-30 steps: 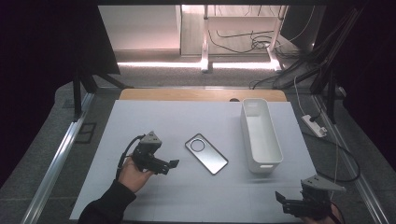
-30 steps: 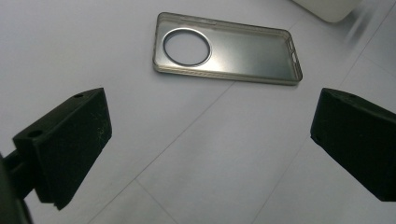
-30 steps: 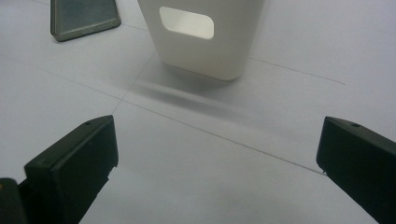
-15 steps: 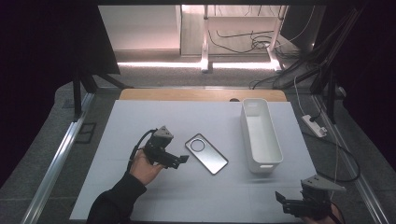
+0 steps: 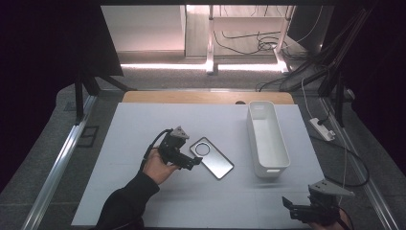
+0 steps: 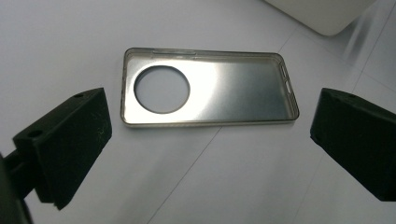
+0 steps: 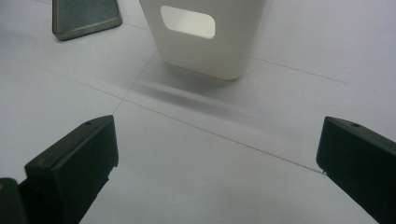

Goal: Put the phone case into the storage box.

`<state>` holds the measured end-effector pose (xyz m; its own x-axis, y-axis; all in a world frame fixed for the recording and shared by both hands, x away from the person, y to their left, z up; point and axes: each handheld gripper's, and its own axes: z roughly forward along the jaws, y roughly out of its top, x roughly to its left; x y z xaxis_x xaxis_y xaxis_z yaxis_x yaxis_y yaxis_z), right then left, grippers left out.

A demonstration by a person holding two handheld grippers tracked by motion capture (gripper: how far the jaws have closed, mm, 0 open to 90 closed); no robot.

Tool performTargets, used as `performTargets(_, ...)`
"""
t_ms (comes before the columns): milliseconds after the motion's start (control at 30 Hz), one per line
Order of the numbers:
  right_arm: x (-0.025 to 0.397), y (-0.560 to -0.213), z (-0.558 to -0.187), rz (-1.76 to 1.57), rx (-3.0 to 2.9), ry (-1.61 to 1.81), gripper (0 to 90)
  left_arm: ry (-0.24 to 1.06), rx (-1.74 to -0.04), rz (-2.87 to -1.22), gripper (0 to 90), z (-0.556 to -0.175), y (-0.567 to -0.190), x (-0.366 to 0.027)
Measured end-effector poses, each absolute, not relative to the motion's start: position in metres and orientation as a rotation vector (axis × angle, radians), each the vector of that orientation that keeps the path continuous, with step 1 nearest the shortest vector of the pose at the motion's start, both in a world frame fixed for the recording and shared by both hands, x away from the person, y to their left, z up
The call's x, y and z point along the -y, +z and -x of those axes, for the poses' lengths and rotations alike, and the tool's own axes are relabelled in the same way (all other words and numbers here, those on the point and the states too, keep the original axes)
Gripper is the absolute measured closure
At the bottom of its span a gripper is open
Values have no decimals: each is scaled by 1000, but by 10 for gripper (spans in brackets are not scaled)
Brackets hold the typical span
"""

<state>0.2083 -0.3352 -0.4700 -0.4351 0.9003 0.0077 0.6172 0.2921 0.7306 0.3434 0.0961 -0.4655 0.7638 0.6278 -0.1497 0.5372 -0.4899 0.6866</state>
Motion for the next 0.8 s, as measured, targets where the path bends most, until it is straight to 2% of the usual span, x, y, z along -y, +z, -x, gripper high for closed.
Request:
performTargets(567, 335, -470, -208, -1359, -2163, 945, 0, 129, -808, -2285, 18, -359, -469, -66)
performTargets(633, 335, -470, -208, -1359, -2163, 945, 0, 147, -810, -2300, 49, -360, -470, -63)
performTargets(667, 335, -470, -208, -1359, -2165, 945, 0, 148, -801, -2304, 98, -360, -470, -63)
performTargets(700, 335, -470, -208, -1359, -2165, 945, 0, 148, -801, -2304, 183, -360, -470, -63)
performTargets(733, 335, -470, -208, -1358, -2166, 945, 0, 151, -799, -2305, 183, -359, -470, -62)
performTargets(800, 335, -470, -208, -1355, -2169, 945, 0, 151, -796, -2316, 338, -360, -470, -61)
